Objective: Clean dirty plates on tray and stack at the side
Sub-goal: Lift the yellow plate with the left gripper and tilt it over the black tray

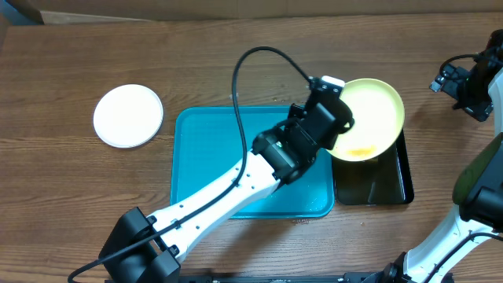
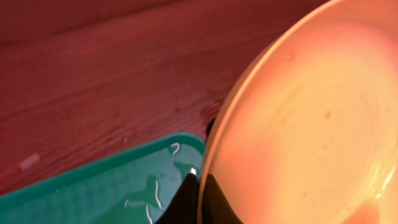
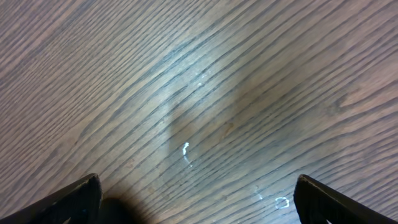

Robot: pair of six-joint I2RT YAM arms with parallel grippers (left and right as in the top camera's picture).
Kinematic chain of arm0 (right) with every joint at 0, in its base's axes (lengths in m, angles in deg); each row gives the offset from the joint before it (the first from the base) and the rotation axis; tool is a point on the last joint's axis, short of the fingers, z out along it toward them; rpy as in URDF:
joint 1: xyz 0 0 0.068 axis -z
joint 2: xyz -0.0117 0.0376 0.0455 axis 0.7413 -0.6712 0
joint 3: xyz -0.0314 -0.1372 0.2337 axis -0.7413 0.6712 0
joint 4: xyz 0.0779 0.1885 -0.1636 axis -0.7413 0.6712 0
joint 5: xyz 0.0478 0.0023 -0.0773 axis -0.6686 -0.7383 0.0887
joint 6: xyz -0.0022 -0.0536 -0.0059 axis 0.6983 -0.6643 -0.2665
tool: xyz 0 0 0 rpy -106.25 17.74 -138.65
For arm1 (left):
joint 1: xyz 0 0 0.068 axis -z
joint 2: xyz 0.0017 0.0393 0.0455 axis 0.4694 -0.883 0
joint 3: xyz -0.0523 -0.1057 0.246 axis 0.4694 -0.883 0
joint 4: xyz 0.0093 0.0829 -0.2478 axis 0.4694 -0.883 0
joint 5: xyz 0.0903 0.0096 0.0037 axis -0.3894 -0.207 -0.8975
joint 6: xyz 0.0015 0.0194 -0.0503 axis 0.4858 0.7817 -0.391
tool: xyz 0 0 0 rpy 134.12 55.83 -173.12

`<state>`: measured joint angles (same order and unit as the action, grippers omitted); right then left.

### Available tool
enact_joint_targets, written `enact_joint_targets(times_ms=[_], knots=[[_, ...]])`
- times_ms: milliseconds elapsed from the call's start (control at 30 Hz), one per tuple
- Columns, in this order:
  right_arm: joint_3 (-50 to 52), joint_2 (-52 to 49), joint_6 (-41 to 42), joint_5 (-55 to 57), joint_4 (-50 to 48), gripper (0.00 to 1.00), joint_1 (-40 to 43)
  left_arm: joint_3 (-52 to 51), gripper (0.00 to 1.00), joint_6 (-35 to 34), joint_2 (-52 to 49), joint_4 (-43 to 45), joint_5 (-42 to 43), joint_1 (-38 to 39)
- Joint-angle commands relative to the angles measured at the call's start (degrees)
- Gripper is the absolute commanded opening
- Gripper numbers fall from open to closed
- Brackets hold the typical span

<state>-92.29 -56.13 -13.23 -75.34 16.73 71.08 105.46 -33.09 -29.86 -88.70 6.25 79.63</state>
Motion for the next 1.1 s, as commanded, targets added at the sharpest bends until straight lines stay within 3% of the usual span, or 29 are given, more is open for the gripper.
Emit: enact_joint_targets(times_ms=[0,300,700,833,1067], knots=[[-0.17,1.33,0.24,-0.09,-0.39,1.0,-0.35,1.49,0.04,7.5,-0.79,1.29,-7.74,2.4],[-0.17,1.33,0.24,-0.09,-0.39,1.0,-0.35,1.49,0.04,29.07,-1.42,10.58,-27.36,11.3],[-0.17,1.33,0.24,-0.09,-0.39,1.0,-0.35,1.49,0.04,56.37,-1.42,31.8,-37.33,18.62],[-0.17,1.33,0.24,-0.09,-0.39,1.0,-0.35,1.49,0.04,60.46,-1.42,37.66,-39.32,19.67],[-0.17,1.33,0.24,-0.09,-0.39,1.0,-0.35,1.49,0.04,59.69,-1.42,38.84,-39.3,19.96]])
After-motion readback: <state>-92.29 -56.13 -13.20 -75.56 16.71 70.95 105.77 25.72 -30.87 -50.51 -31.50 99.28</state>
